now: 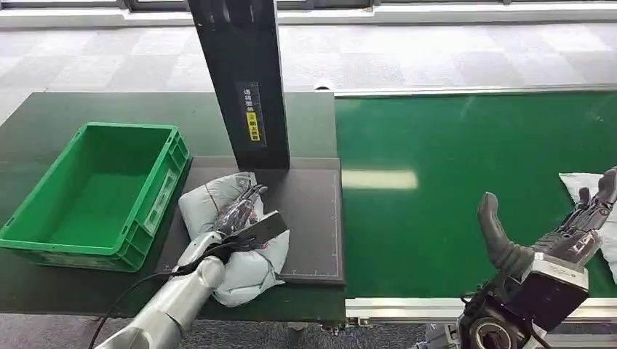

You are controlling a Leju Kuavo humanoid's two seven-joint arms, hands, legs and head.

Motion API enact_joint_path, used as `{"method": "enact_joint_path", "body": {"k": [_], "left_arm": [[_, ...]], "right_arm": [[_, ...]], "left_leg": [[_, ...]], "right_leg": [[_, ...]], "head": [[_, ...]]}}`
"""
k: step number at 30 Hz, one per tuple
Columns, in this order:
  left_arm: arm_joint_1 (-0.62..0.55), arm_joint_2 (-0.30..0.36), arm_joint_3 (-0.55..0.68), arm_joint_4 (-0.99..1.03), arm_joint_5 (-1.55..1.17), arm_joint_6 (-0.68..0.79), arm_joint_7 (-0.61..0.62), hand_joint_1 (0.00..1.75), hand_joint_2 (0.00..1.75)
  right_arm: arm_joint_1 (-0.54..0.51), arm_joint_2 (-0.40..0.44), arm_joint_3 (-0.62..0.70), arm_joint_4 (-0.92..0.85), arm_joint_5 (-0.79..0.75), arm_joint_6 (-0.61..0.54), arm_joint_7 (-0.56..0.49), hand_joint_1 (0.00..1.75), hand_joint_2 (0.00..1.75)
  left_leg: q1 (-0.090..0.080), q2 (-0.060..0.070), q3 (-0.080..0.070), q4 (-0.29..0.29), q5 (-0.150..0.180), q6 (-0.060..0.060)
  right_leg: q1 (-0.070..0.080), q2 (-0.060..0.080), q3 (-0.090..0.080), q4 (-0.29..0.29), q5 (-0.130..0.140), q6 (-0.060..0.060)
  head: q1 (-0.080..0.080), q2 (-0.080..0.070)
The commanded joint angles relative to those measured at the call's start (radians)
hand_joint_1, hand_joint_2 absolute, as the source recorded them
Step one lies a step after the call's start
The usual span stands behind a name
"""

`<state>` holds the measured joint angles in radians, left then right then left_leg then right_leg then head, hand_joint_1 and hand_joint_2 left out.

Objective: Moved the parcel from conveyor to table for the left to box.

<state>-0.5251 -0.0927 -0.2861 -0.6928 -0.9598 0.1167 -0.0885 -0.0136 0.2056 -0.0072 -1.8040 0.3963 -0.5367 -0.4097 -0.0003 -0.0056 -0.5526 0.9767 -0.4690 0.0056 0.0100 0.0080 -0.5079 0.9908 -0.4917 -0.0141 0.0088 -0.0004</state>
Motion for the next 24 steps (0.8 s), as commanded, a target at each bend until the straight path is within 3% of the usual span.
{"method": "enact_joint_path", "body": {"k": [1, 3, 4, 5, 9, 12, 15, 17, 18, 21, 22, 24], "left_arm": [[0.118, 0.069, 0.141, 0.041, -0.022, 0.029, 0.025, 0.00, 1.75], [0.130, 0.072, 0.149, 0.027, -0.027, 0.026, 0.022, 0.00, 1.75], [0.136, 0.072, 0.150, 0.019, -0.032, 0.037, 0.024, 1.45, 1.75], [0.146, 0.068, 0.164, 0.006, -0.025, 0.037, 0.021, 1.75, 1.75], [0.205, 0.060, 0.184, -0.076, -0.023, 0.055, 0.000, 1.75, 1.75], [0.245, 0.049, 0.208, -0.164, 0.029, 0.051, -0.048, 1.75, 1.75], [0.244, 0.049, 0.209, -0.176, 0.036, 0.047, -0.053, 1.75, 1.75], [0.244, 0.049, 0.209, -0.176, 0.036, 0.047, -0.053, 1.75, 1.75], [0.244, 0.049, 0.209, -0.176, 0.036, 0.047, -0.053, 1.75, 1.75], [0.244, 0.049, 0.209, -0.176, 0.036, 0.047, -0.053, 1.75, 1.75], [0.244, 0.049, 0.209, -0.176, 0.036, 0.047, -0.053, 1.75, 1.75], [0.244, 0.049, 0.209, -0.176, 0.036, 0.047, -0.053, 1.75, 1.75]], "right_arm": [[-0.001, -0.031, 0.009, 0.034, -0.027, 0.024, 0.006, 0.00, 1.75], [-0.003, -0.030, 0.010, 0.038, -0.028, 0.022, 0.006, 0.00, 1.75], [-0.003, -0.033, 0.013, 0.037, -0.032, 0.028, 0.005, 0.00, 1.75], [-0.003, -0.034, 0.015, 0.036, -0.037, 0.029, 0.004, 0.00, 1.75], [0.001, -0.039, 0.026, 0.039, -0.047, 0.039, 0.004, 0.00, 1.75], [0.009, -0.043, 0.032, 0.033, -0.055, 0.036, 0.000, 0.00, 1.75], [0.010, -0.044, 0.032, 0.032, -0.057, 0.035, -0.001, 0.00, 1.75], [0.010, -0.044, 0.032, 0.032, -0.057, 0.035, -0.001, 0.00, 1.75], [0.010, -0.044, 0.032, 0.032, -0.057, 0.035, -0.001, 0.00, 1.75], [0.010, -0.044, 0.032, 0.032, -0.057, 0.035, -0.001, 0.00, 1.75], [0.010, -0.044, 0.032, 0.032, -0.057, 0.035, -0.001, 0.00, 1.75], [0.010, -0.044, 0.032, 0.032, -0.057, 0.035, -0.001, 0.00, 1.75]], "left_leg": [[0.000, 0.005, -0.018, 0.000, 0.010, 0.000], [0.000, 0.004, -0.012, -0.001, 0.011, -0.001], [0.000, 0.005, -0.013, -0.003, 0.015, -0.005], [0.000, 0.004, -0.010, -0.004, 0.013, -0.004], [0.000, 0.008, -0.009, -0.008, 0.014, -0.005], [0.000, 0.004, -0.002, -0.006, 0.008, -0.005], [0.000, 0.003, -0.001, -0.006, 0.006, -0.005], [0.000, 0.007, -0.009, -0.010, 0.010, -0.006], [0.000, 0.002, 0.000, -0.006, 0.006, -0.005], [0.000, 0.003, 0.000, -0.007, 0.006, -0.005], [0.000, 0.007, -0.007, -0.010, 0.010, -0.006], [0.000, 0.005, -0.003, -0.009, 0.008, -0.006]], "right_leg": [[0.000, 0.004, -0.019, 0.003, 0.008, -0.001], [0.000, 0.003, -0.013, 0.002, 0.007, -0.001], [0.000, 0.005, -0.015, 0.001, 0.008, -0.001], [0.000, 0.004, -0.012, 0.001, 0.007, -0.001], [-0.001, 0.008, -0.014, -0.001, 0.008, -0.001], [0.000, 0.004, -0.006, 0.001, 0.002, -0.005], [0.000, 0.004, -0.006, 0.001, 0.000, -0.005], [0.000, 0.007, -0.014, -0.002, 0.005, -0.004], [0.000, 0.003, -0.005, 0.001, -0.001, -0.005], [0.000, 0.004, -0.003, 0.001, -0.002, -0.004], [0.000, 0.007, -0.012, -0.003, 0.003, -0.002], [0.000, 0.005, -0.007, -0.001, 0.000, -0.003]], "head": [[0.000, 0.000], [0.001, 0.000], [0.000, 0.000], [0.000, 0.000], [0.000, 0.000], [0.000, 0.000], [0.000, 0.000], [0.000, 0.000], [0.001, 0.000], [0.000, 0.000], [0.000, 0.000], [0.000, 0.000]]}}
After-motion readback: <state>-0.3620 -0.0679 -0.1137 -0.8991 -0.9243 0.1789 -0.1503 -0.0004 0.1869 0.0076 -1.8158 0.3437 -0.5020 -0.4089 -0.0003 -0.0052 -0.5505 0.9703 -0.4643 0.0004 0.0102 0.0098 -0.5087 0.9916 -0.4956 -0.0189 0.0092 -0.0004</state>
